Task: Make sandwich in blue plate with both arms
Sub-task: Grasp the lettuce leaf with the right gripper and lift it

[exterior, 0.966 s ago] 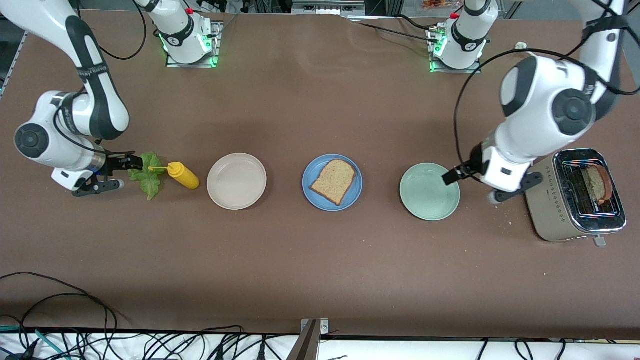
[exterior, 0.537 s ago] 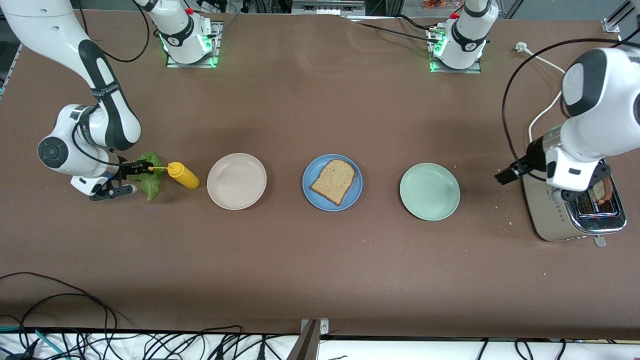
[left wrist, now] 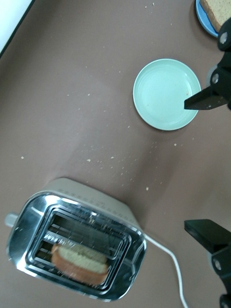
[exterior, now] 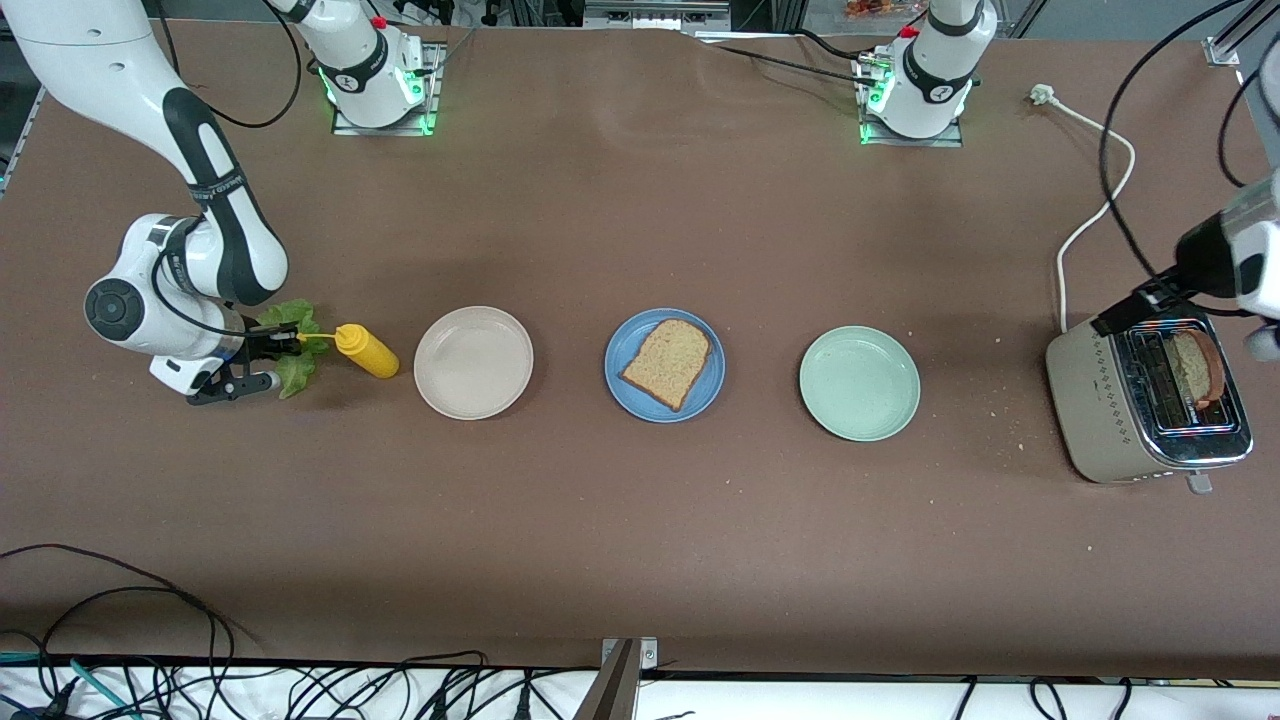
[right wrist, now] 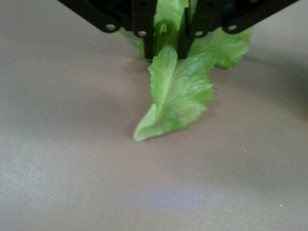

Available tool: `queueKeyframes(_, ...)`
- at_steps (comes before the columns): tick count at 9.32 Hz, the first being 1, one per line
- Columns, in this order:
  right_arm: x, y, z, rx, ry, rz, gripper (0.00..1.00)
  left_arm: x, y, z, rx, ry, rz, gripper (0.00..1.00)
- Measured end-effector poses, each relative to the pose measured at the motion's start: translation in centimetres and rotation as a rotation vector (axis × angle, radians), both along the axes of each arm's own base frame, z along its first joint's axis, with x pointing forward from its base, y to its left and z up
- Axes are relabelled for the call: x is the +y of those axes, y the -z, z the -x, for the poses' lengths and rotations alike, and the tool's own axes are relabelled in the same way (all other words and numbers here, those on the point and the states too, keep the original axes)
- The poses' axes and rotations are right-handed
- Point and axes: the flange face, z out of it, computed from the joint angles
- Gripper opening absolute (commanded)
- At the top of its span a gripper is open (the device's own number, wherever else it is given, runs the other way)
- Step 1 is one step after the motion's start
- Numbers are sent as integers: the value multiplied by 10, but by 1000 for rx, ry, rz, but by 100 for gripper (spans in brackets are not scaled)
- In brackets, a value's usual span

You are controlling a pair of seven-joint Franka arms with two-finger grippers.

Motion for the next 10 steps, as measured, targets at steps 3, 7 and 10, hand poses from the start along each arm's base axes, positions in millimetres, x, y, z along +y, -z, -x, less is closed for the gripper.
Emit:
queueKeyframes(3,-2,-15,-14,-10,-52,-7,0,16,-4,0,-9,34,-1,100)
queueKeyframes(7,-20,-97,-48,140,-78,-38,0,19,1,-9,-3,50,-28,100)
queueKeyframes(10,-12,-203,-66,211,-73,-62,0,21,0,-17,-11,48,-30,100)
